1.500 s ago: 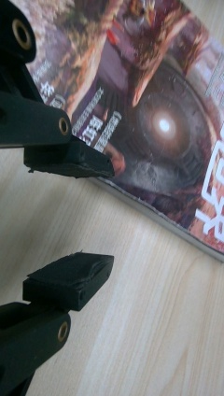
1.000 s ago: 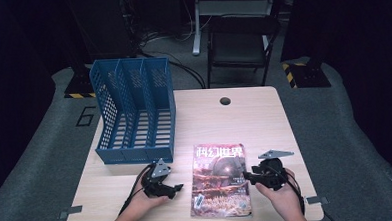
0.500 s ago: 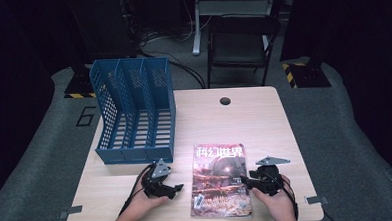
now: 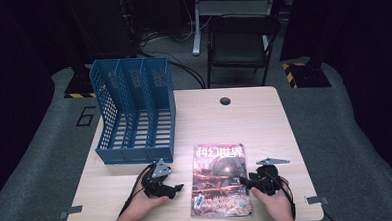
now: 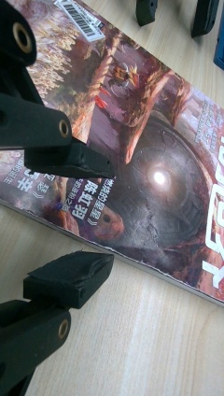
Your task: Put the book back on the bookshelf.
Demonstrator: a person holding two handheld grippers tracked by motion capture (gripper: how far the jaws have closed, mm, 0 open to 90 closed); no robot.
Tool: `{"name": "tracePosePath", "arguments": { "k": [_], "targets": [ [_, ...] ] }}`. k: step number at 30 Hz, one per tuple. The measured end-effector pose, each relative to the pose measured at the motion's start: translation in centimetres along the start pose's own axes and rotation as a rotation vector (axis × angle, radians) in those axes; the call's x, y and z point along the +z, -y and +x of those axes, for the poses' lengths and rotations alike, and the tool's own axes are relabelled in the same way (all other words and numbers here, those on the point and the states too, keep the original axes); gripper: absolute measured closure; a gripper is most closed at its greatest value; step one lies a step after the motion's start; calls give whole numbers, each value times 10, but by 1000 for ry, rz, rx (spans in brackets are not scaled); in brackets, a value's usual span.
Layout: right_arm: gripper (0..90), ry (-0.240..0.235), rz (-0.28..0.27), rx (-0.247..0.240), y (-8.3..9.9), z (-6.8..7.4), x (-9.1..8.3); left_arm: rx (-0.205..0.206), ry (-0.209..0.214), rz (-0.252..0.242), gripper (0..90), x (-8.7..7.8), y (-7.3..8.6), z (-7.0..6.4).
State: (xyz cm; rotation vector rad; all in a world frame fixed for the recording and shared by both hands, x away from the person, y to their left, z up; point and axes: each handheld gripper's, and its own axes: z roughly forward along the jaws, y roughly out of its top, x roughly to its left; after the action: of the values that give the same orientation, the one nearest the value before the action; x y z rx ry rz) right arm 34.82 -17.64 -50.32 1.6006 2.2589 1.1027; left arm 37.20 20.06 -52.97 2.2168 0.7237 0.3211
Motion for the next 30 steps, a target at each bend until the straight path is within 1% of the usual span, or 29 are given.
{"name": "tracePosePath", "arguments": {
  "k": [2, 3, 5, 6, 7, 8, 9, 11, 12, 13, 15, 17, 18, 19, 21, 22, 23, 24, 25, 26, 27, 28, 29, 30],
  "targets": [
    [506, 5, 8, 0, 0, 1, 2, -1, 0, 0, 164, 0, 0, 0],
    [497, 12, 22, 2, 0, 2, 4, -1, -1, 0, 164, 0, 0, 0],
    [491, 16, 23, 4, 0, 3, 5, 5, -2, 6, 163, 0, 0, 0],
    [486, 17, 27, 19, 0, 4, 5, 4, -3, 6, 163, 0, 0, 0],
    [480, 18, 25, 21, 0, 4, 6, 2, -13, 2, 163, 0, 0, -1],
    [468, 21, 17, 7, 0, 2, 7, 2, -17, 0, 163, 0, 0, -1],
    [456, 23, 19, 10, 0, 2, 8, -5, -17, -6, 163, 1, 0, -1],
    [449, 23, 21, 16, 0, 2, 9, -14, -7, -5, 163, 1, 0, -2],
    [446, 20, 27, 35, 0, 3, 9, -14, -1, 3, 163, 0, 0, -2],
    [439, 18, 21, 15, 0, 2, 11, -14, -3, 4, 164, 0, 0, -2],
    [434, 18, 27, 23, -1, 3, 11, -9, -1, -3, 164, 1, 0, -3],
    [429, 18, 20, 21, -2, 4, 13, -3, -9, 1, 165, 1, -1, -5],
    [429, 18, 20, 21, -2, 4, 13, 0, -1, 8, 165, 1, -1, -5],
    [428, 19, 24, 22, -2, 5, 13, -6, -9, -1, 168, 2, -1, -7],
    [423, 19, 19, 14, -2, 5, 14, 1, 16, 12, 209, 0, -3, -8],
    [421, 21, 18, 15, -2, 5, 14, -12, 13, 10, 227, 0, -4, -10],
    [411, 24, 17, 12, -1, 6, 14, -23, 41, 19, 238, -1, -5, -11],
    [411, 24, 17, 12, -1, 6, 14, -30, 40, 28, 238, -2, -5, -11],
    [408, 26, 15, 12, -1, 7, 15, -53, 34, 19, 245, -2, -6, -13],
    [406, 29, 18, 17, -1, 8, 14, -56, 51, 35, 257, -4, -7, -12],
    [405, 31, 18, 16, -1, 8, 15, -61, 55, 46, 264, -4, -8, -13],
    [401, 31, 18, 17, -1, 9, 15, -67, 45, 46, 266, -3, -9, -15],
    [399, 29, 20, 25, -1, 9, 14, -77, 49, 56, 270, -3, -10, -16],
    [399, 28, 20, 23, -1, 9, 14, -94, 65, 61, 276, -4, -12, -16]
  ]
}}
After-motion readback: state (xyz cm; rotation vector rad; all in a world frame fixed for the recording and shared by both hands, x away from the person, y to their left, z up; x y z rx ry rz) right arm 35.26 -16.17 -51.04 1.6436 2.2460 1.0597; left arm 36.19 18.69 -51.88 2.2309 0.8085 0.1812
